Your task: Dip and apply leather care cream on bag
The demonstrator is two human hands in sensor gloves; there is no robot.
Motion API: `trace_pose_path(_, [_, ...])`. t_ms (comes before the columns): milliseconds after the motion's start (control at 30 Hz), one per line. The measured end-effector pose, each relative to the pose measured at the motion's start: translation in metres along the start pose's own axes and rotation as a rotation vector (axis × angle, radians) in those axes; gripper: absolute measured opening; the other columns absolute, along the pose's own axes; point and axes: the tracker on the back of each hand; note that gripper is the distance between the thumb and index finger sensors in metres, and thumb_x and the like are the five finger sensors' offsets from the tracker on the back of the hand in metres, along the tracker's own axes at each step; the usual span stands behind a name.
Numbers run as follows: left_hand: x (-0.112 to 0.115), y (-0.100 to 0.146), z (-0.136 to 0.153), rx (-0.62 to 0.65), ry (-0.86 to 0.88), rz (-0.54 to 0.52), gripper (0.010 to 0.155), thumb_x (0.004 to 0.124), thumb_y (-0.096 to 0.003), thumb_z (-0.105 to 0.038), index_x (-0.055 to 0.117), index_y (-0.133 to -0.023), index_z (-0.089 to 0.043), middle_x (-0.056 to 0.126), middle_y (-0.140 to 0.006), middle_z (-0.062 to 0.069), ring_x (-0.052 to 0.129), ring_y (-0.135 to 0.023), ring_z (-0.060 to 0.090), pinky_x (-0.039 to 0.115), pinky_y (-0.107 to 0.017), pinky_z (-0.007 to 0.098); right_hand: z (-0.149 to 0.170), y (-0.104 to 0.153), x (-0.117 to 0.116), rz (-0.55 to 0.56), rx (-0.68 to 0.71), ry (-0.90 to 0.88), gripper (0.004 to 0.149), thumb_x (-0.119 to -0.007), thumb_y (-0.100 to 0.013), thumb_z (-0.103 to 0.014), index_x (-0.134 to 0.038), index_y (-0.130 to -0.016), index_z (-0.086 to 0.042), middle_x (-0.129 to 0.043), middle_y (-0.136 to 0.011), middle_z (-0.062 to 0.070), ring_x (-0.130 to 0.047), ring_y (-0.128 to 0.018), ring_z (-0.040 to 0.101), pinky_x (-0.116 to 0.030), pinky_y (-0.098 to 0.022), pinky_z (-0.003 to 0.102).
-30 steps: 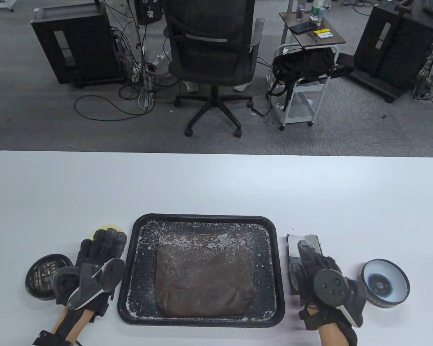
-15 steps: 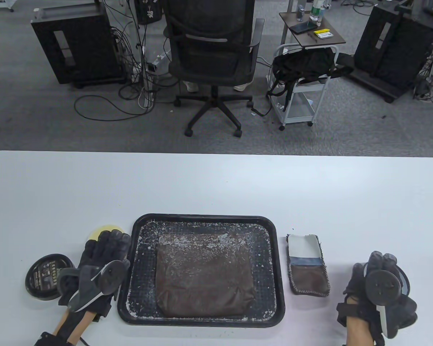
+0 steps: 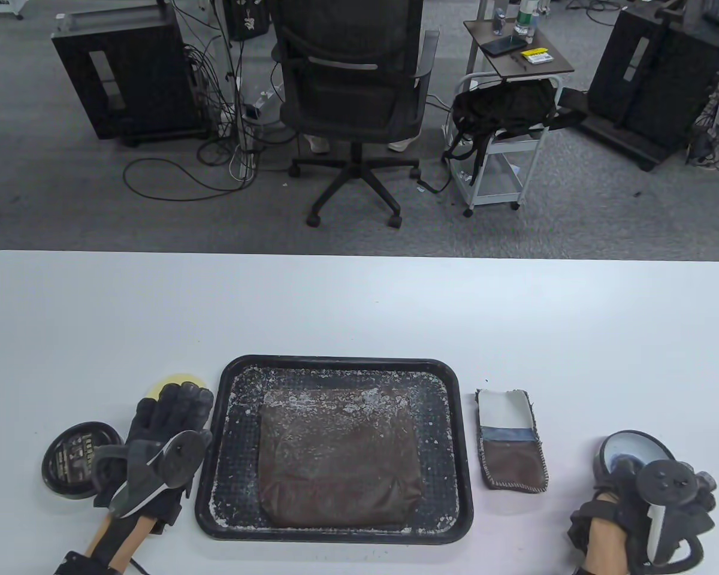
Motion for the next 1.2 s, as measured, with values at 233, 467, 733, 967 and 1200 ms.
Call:
trace_pose_path(233, [0.0, 0.0, -0.001, 0.005, -0.012, 0.007, 0.061, 0.075, -0.0399, -0.049, 0.057, -0.098, -0.042, 0.059, -0.108, -0.012, 0.062, -0.104, 0.017, 0.057, -0.078, 0.044, 0.017, -0.007, -0.004, -0.068, -0.139, -0.09, 0.086, -0.073, -0.045, -0.043, -0.035, -0.103, 0.009, -0.019, -0.104, 0.031, -0.025, -0.092, 0.06, -0.035, -0.068, 0.069])
trace_pose_path(467, [0.0, 0.0, -0.002, 0.013, -0.021, 0.017, 0.061, 0.075, -0.0399, -0.049, 0.057, -0.098, -0.042, 0.059, -0.108, -0.012, 0.062, -0.104, 0.017, 0.057, -0.078, 0.044, 0.027, -0.011, -0.003, -0.092, -0.215, -0.158, 0.07, -0.067, -0.047, -0.036, -0.051, -0.1, 0.007, -0.036, -0.106, 0.026, -0.031, -0.095, 0.054, -0.035, -0.069, 0.064])
trace_pose_path(733, [0.0, 0.0, -0.001, 0.01, -0.017, 0.026, 0.06, 0.075, -0.04, -0.049, 0.059, -0.097, -0.041, 0.061, -0.108, -0.012, 0.064, -0.103, 0.017, 0.058, -0.078, 0.044, 0.03, -0.011, 0.0, -0.062, -0.257, -0.155, 0.06, -0.06, -0.047, -0.031, -0.068, -0.092, 0.008, -0.049, -0.106, 0.019, -0.04, -0.097, 0.046, -0.039, -0.071, 0.059])
trace_pose_path(967, [0.001, 0.0, -0.001, 0.008, -0.014, 0.02, 0.059, 0.075, -0.04, -0.049, 0.06, -0.097, -0.041, 0.063, -0.107, -0.012, 0.065, -0.103, 0.017, 0.059, -0.077, 0.043, 0.028, -0.01, 0.004, 0.013, -0.225, -0.166, 0.057, -0.064, -0.044, -0.03, -0.081, -0.083, 0.007, -0.066, -0.1, 0.02, -0.054, -0.094, 0.046, -0.049, -0.068, 0.061])
trace_pose_path(1200, [0.001, -0.001, 0.0, 0.002, -0.013, 0.017, 0.059, 0.075, -0.0401, -0.049, 0.061, -0.097, -0.041, 0.063, -0.107, -0.012, 0.065, -0.103, 0.017, 0.059, -0.077, 0.043, 0.011, -0.004, 0.013, 0.085, -0.083, -0.285, 0.057, -0.066, -0.043, -0.032, -0.085, -0.081, 0.005, -0.078, -0.089, 0.029, -0.084, -0.078, 0.05, -0.072, -0.059, 0.06])
Point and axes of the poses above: the tracker on the back of each hand, its own z axis roughly to the little-finger side, its own y axis roughly from the fingertips to the wrist, x = y × z
